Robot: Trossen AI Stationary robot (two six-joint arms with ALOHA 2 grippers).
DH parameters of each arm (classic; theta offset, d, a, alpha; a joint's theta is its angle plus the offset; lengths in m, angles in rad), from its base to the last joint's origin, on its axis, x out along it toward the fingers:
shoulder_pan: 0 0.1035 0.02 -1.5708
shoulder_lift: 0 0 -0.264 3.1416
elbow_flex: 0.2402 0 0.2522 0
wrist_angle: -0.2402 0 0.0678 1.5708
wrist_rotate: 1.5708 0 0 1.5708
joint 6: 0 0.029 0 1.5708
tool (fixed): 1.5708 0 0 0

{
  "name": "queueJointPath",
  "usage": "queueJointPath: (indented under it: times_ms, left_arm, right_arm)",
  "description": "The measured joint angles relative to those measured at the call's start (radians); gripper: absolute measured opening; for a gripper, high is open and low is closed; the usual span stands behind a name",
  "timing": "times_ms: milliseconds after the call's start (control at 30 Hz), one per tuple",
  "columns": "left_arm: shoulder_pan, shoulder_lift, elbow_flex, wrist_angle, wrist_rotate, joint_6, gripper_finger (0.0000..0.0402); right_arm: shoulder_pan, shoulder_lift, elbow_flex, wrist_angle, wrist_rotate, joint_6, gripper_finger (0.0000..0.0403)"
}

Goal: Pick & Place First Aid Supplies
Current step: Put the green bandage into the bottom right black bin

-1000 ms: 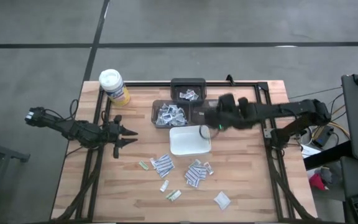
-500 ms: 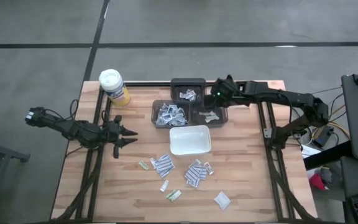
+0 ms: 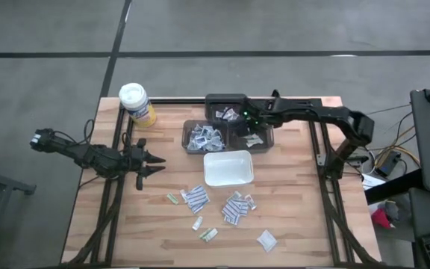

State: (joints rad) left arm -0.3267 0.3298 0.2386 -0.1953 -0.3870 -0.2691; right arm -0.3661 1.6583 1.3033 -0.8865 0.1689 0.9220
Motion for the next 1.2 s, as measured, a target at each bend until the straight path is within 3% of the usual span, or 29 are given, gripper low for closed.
queueJointPath:
  times_ms: [500,1000,1200]
  left_arm:
    - [0.000,0.000,0.000,0.000,0.000,0.000,0.0117]
    - [0.000,0.000,0.000,0.000,0.000,0.000,0.0117]
    - [0.000,0.000,0.000,0.001,0.000,-0.001,0.0117]
  right_arm:
    - [-0.042,0.185,0.000,0.003,-0.073,-0.082,0.0008]
    - [-0.053,0.205,0.000,0.046,-0.073,-0.235,0.0009]
    - [-0.053,0.205,0.000,0.066,-0.073,-0.246,0.0035]
